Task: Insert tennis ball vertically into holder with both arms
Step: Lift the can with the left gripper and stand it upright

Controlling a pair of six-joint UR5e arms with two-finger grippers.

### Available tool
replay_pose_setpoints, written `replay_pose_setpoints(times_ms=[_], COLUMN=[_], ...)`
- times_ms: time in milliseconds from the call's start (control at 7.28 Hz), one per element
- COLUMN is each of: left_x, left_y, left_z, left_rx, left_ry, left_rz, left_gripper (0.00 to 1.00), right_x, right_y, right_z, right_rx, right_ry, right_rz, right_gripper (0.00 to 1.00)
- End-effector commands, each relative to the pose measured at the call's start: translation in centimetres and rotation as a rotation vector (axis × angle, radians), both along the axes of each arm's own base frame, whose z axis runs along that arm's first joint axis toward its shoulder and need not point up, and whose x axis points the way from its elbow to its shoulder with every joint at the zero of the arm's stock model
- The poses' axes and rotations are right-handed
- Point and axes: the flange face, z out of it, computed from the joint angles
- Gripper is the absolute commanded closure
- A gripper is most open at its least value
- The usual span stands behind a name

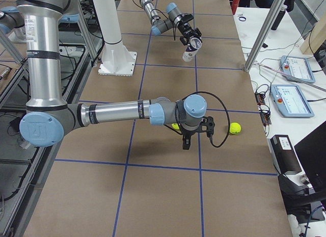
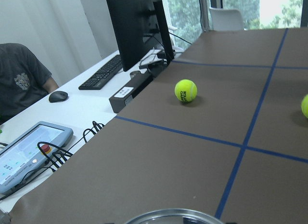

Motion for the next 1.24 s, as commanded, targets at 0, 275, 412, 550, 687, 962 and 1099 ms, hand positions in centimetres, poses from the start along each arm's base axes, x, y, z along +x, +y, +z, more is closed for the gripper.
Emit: replay_pose_setpoints(times_ms=[0, 275, 412, 550, 687, 962, 1099], left_x=[-0.1, 1.6, 3.1, 2.9, 2.4, 1.6, 1.7], left_y=[0.7, 2.2, 3.4, 3.6, 3.8, 3.7, 3.6], left_z=[0.1, 1.0, 1.6, 1.8, 1.7, 2.5, 2.7], left_rx=[0.007, 0.011, 0.001, 0.003, 0.018, 0.021, 0.019], left_ry=[0.089, 0.112, 0.162, 0.206, 0.245, 0.314, 0.309], left_rz=[-0.042, -0.030, -0.075, -0.105, -0.105, -0.158, -0.160], left_gripper=[0.28, 0.28, 0.28, 0.27, 0.27, 0.26, 0.27], right_x=[-0.6, -2.1, -2.8, -3.1, -5.0, -10.4, -11.9], right_y=[0.0, 0.1, 0.3, 0.4, 0.7, 1.8, 2.6], right_z=[-1.0, -4.1, -5.5, -6.1, -7.6, -7.6, -6.6], right_rx=[-0.006, -0.003, 0.021, 0.031, 0.062, 0.038, 0.073], right_ry=[-0.019, -0.043, -0.042, -0.047, -0.047, 0.012, 0.039], right_rz=[0.005, 0.014, 0.005, 0.000, -0.039, -0.101, -0.130], right_gripper=[0.01, 0.01, 0.01, 0.01, 0.01, 0.01, 0.01])
